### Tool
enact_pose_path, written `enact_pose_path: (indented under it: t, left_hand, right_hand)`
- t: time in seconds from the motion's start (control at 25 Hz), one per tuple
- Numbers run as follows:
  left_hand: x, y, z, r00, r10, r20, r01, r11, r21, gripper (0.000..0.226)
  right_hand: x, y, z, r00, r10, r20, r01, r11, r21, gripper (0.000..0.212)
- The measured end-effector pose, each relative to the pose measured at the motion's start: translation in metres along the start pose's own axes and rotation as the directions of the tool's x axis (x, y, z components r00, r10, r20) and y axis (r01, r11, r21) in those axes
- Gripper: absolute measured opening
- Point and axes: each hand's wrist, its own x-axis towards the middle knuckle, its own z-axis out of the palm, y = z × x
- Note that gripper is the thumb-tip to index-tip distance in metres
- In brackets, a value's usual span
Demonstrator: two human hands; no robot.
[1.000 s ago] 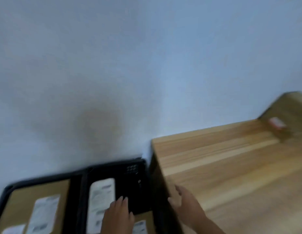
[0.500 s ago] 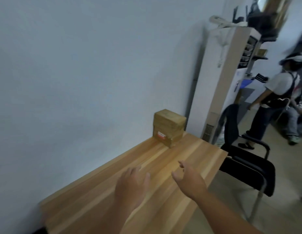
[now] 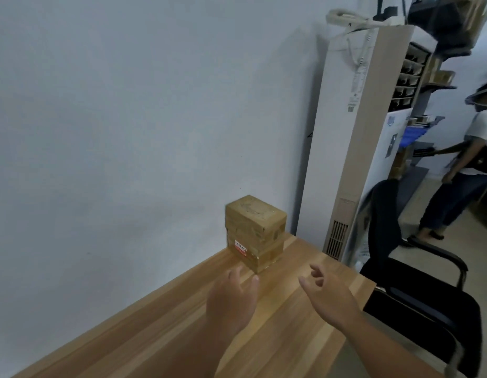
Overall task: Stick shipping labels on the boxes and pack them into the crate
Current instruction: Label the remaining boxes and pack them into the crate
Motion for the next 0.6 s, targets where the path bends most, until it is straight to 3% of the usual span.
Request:
enact_pose_path:
  t: [0.32,0.44,0.6]
  left_hand:
    - [0.121,0.023,0.046,0.990,-0.137,-0.027,0.134,0.987,-0.084,0.056]
    - [0.170,0.025,0.064,0.970,-0.224,-0.099,0.209,0.968,-0.142,0.048]
    - [0.250,0.042,0.086,0.909,-0.375,-0.179,0.336,0.917,-0.215,0.058]
  right_hand:
    - [0.159,0.016,0.016,0.997,0.009,0.078,-0.009,1.000,-0.008,0.058]
    - [0.228,0.017,0.034,0.990,-0.065,0.123,0.057,0.996,0.061,0.052]
    - [0.328,0.028,0.055,0.976,-0.182,0.120,0.161,0.973,0.167,0.054]
